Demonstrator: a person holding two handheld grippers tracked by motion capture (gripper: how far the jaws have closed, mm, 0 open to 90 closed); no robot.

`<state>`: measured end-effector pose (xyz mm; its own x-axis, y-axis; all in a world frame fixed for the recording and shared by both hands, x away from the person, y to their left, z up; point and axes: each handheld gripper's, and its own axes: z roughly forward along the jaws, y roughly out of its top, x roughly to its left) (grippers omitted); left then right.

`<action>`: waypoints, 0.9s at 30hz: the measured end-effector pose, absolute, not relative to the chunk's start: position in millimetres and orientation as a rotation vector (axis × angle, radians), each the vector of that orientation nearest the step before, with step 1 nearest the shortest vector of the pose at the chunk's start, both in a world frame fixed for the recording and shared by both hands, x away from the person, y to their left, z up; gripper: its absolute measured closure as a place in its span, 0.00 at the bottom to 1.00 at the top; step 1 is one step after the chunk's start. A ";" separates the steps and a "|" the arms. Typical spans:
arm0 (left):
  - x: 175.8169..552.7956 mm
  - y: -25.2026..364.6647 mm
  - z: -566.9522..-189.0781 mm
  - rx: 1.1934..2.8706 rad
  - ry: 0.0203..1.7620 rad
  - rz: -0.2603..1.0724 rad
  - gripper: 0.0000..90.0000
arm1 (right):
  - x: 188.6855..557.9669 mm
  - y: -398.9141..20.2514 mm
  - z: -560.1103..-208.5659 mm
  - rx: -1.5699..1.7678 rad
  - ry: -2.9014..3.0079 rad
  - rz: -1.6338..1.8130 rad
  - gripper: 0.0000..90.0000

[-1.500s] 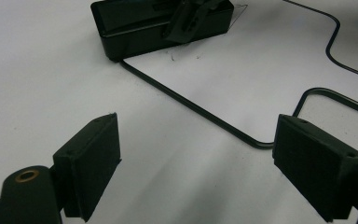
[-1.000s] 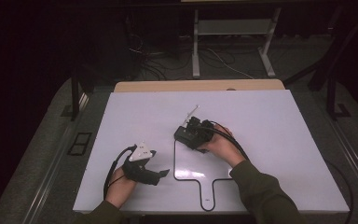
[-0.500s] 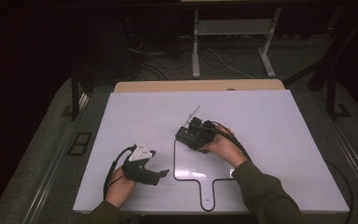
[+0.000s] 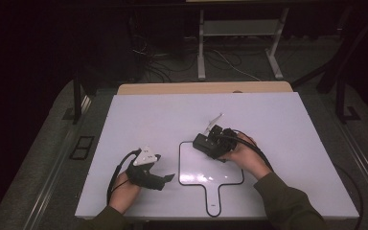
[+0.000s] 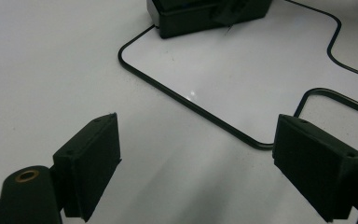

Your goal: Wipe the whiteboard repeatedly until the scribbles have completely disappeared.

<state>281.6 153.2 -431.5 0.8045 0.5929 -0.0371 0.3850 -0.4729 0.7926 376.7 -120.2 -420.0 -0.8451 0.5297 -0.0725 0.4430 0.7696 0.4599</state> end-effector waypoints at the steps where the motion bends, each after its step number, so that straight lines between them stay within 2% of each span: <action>1: 282.3 155.0 -430.5 2.152 0.701 0.310 0.16 | 372.3 -117.6 -420.1 0.751 2.775 0.653 0.44; 8: 280.4 153.9 -431.3 2.119 0.726 0.307 0.16 | 360.3 -114.1 -420.6 0.702 2.799 0.677 0.44; 21: 281.4 155.1 -430.9 2.147 0.712 0.310 0.16 | 388.5 -174.1 -421.4 0.987 2.678 0.640 0.44; 27: 281.1 151.9 -432.3 2.119 0.728 0.305 0.16 | 385.2 -175.0 -421.6 0.997 2.681 0.653 0.44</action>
